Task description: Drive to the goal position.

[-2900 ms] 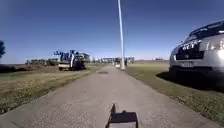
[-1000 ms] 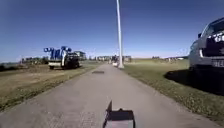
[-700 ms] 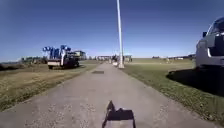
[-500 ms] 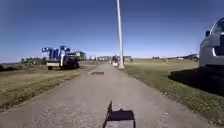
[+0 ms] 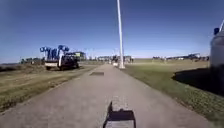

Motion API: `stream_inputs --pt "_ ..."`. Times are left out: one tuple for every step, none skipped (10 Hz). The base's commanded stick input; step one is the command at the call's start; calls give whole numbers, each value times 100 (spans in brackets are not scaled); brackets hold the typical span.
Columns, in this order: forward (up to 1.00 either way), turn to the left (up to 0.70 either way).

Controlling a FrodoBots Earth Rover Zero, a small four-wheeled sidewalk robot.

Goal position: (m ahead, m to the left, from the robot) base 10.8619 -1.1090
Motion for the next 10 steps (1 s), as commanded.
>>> stream_inputs --pt "70 0" --pt "70 0" --pt "70 0" --pt "70 0" --pt "70 0" --pt "70 0" --pt "70 0" --pt "70 0" --pt "70 0" --pt "85 0"
